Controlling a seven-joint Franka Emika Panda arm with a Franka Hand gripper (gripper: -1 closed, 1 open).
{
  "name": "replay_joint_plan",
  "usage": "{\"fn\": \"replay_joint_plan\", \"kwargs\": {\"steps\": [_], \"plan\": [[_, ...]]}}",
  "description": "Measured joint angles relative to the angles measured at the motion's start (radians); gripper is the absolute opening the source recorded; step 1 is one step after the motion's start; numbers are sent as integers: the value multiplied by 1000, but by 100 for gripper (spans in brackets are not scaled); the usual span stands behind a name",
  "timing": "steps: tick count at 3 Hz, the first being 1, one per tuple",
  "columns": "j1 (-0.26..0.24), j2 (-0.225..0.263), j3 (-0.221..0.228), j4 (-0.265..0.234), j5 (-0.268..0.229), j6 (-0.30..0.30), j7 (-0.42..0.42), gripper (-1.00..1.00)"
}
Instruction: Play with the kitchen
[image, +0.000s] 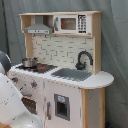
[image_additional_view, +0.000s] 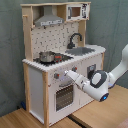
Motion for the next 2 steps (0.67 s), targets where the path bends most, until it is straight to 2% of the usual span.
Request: {"fn": "replay_joint_plan", "kwargs": {"steps": [2], "plan": [[13, 43, 0, -91, -1, -37, 192, 100]]}}
